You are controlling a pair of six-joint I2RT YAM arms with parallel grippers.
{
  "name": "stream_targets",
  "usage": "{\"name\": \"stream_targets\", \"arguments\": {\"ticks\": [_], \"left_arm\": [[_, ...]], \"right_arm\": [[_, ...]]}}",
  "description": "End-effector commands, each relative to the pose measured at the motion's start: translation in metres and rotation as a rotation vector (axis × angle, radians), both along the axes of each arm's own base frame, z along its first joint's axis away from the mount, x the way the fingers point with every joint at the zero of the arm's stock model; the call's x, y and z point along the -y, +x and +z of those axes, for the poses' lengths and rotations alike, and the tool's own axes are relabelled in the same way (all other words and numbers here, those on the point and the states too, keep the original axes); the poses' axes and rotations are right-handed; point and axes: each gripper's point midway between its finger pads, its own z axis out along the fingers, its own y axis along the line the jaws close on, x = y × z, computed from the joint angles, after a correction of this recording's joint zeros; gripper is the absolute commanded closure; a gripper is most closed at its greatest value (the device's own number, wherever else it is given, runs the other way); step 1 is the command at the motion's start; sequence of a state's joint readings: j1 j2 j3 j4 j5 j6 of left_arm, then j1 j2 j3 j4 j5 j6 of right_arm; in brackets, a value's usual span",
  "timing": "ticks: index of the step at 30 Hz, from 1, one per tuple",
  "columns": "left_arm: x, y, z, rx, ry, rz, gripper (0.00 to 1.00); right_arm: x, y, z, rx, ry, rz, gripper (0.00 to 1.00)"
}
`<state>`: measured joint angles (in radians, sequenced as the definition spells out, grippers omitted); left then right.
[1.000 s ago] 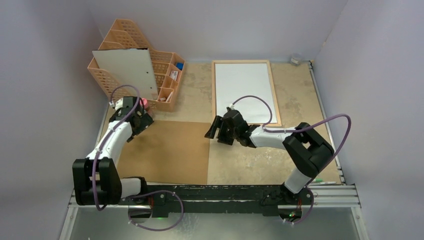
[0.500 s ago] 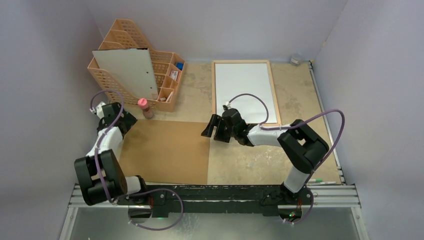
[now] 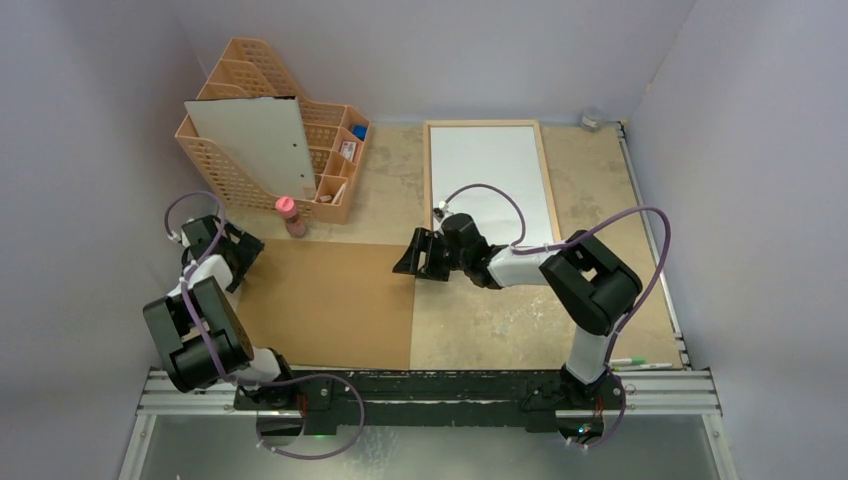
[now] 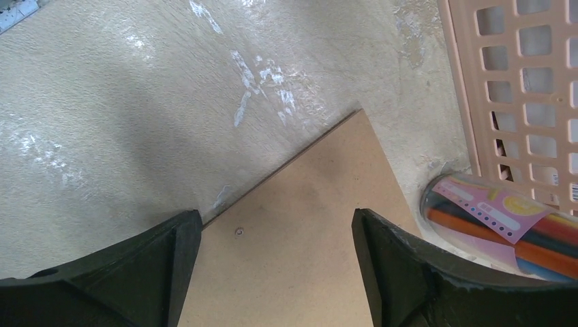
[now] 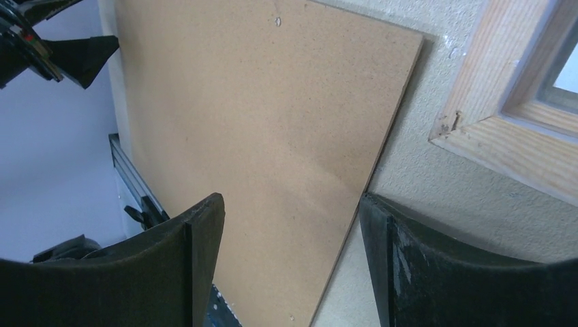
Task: Put the photo into the frame
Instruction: Move the photo frame item to the center of the board.
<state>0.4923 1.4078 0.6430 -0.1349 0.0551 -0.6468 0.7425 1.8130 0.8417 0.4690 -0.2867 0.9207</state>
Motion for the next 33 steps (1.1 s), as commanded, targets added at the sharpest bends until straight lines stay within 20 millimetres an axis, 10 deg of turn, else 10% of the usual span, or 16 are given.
{"name": "stream_targets", "arguments": {"ticks": [1,21,33], "left_arm": [[0.042,-0.012,-0.015,-0.021,-0.204,-0.058,0.17],[0.082,-0.035,0.008,-0.009,-0.317,-0.194,0.22],[0.107,-0.036,0.013,0.054,-0.426,-0.257,0.24]], "right_arm": [[-0.024,-0.008,0.033,0.073,0.119,0.13,0.26],[-0.032,0.014,0.1,0.203,0.149,0.124,0.27],[-0.003,0.031,0.106,0.214,0.095,0.028,0.27]]}}
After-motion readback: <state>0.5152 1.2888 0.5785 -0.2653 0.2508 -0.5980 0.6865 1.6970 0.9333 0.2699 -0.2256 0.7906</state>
